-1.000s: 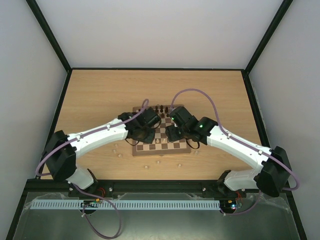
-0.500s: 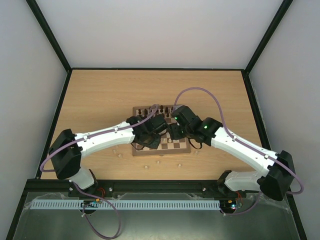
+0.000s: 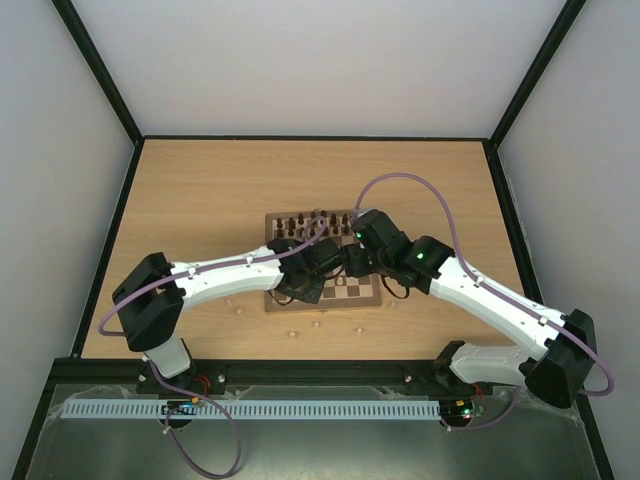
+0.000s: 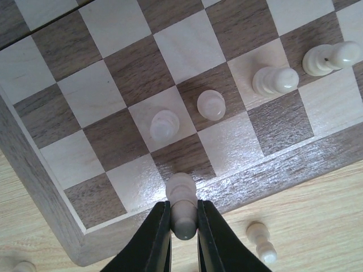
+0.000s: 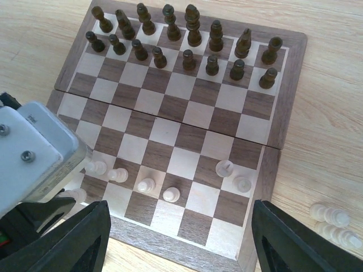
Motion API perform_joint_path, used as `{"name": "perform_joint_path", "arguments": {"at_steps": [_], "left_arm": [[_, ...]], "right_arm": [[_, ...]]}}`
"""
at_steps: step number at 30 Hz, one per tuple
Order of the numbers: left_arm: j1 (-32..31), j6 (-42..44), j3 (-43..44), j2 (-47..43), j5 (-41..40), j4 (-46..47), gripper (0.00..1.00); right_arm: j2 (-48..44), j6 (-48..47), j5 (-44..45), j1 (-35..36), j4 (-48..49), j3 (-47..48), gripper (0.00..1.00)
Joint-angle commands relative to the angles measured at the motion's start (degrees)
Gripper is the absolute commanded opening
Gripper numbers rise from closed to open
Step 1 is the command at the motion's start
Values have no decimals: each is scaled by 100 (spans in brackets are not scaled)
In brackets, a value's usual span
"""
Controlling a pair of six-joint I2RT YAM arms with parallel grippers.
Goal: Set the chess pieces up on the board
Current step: Place the chess piece on the chessboard.
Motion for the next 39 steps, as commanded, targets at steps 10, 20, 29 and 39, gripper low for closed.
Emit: {"name": "perform_joint_path", "arguments": {"at_steps": [10, 20, 29, 39], "left_arm": [[-4, 9, -68, 353, -123, 188, 9], [44, 42, -97, 328, -110, 363, 9], [53, 65, -132, 323, -35, 415, 13], [62, -10, -126, 55, 33, 319, 26]], "right_arm": [[-160, 16, 51, -63, -215, 45, 69], [-156, 18, 32, -78, -208, 26, 69], [-147, 13, 25, -84, -203, 21, 69], [-90, 16, -2, -80, -208, 11, 69]]}}
